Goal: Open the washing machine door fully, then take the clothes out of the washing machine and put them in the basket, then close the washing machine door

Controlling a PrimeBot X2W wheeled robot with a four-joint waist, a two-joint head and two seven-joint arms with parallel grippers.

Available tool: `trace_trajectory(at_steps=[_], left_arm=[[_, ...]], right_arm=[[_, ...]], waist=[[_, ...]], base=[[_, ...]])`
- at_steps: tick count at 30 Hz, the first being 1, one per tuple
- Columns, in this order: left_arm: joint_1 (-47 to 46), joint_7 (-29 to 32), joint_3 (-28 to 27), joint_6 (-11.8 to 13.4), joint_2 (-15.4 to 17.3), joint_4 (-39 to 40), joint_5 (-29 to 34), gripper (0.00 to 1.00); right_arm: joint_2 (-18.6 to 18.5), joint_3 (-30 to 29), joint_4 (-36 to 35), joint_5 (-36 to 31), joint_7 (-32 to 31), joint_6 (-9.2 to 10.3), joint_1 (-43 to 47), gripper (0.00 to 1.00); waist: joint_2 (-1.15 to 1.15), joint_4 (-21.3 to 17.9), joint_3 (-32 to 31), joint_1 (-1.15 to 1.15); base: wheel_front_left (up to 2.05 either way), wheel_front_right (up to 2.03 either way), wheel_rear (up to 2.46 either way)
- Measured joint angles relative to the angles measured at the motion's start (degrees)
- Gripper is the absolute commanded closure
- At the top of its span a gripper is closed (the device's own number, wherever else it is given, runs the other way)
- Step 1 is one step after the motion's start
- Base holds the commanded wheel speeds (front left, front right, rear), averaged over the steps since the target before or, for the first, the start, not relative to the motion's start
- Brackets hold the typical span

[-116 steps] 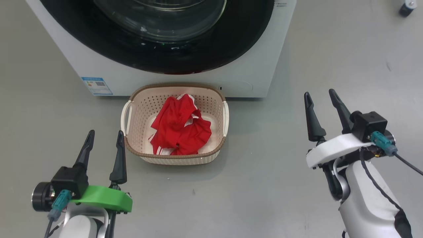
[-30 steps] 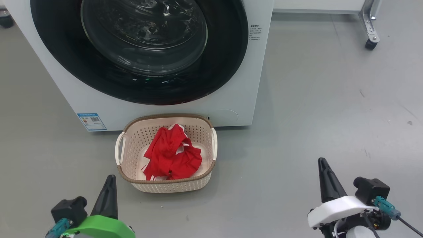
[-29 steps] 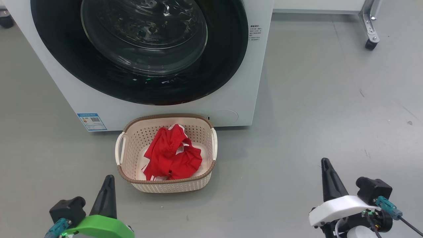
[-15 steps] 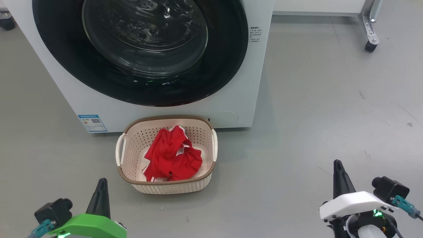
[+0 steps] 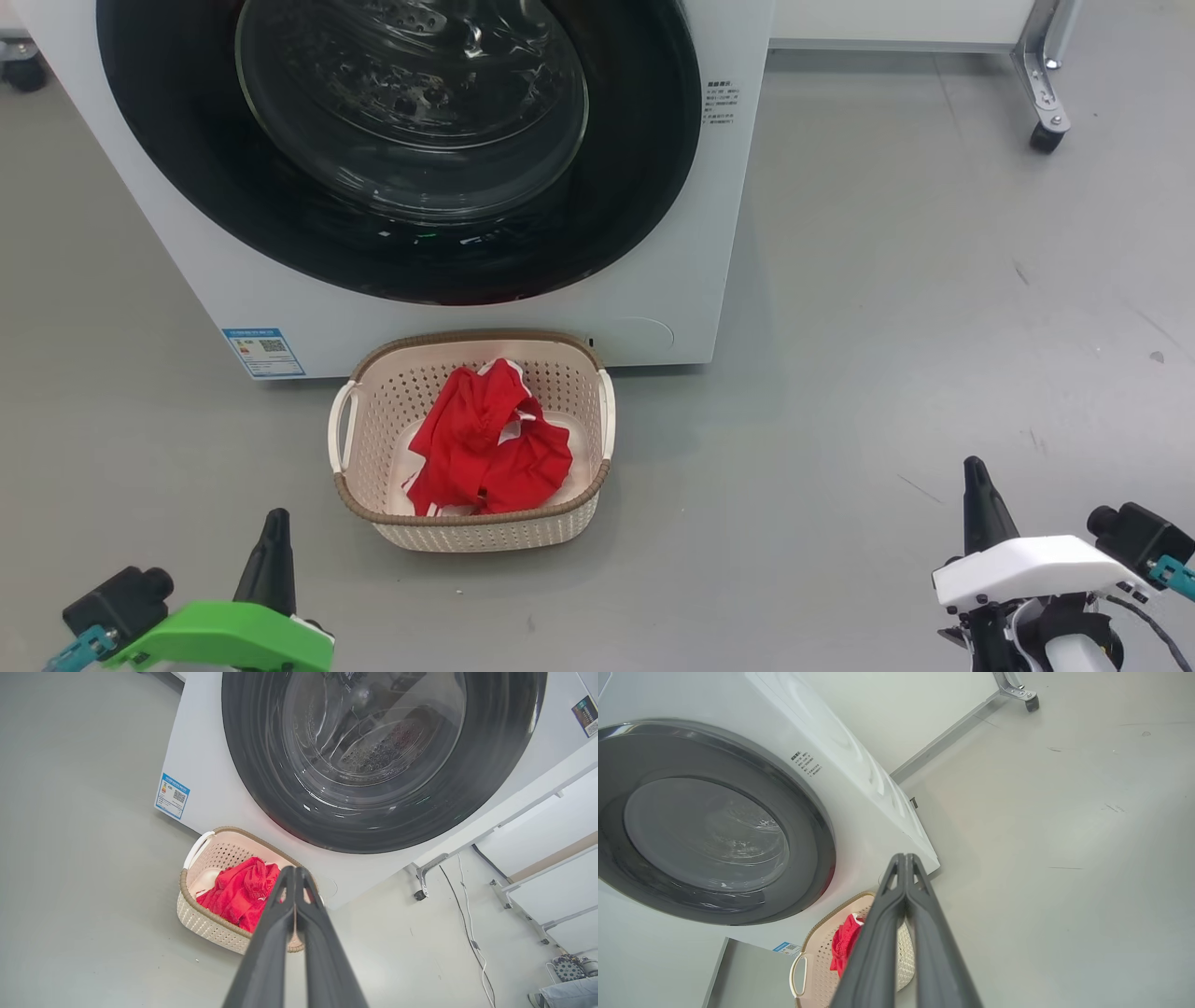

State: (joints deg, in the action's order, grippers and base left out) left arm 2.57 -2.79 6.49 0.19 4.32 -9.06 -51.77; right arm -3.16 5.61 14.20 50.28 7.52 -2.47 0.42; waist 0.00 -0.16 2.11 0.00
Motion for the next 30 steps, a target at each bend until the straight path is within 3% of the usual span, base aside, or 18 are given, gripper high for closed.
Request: trace_trajectory(at_steps=[30], left_arm=[[-2.65, 3.32, -4.11, -3.58, 0.01, -3.22, -22.1, 1.0]], right_arm=[[-1.08, -4.15, 0.23, 23.9, -4.85, -2.04, -1.42, 1.0]], waist=[[0.0, 0.09, -1.01, 0.0]], base=[[0.0, 0.0, 0.0]])
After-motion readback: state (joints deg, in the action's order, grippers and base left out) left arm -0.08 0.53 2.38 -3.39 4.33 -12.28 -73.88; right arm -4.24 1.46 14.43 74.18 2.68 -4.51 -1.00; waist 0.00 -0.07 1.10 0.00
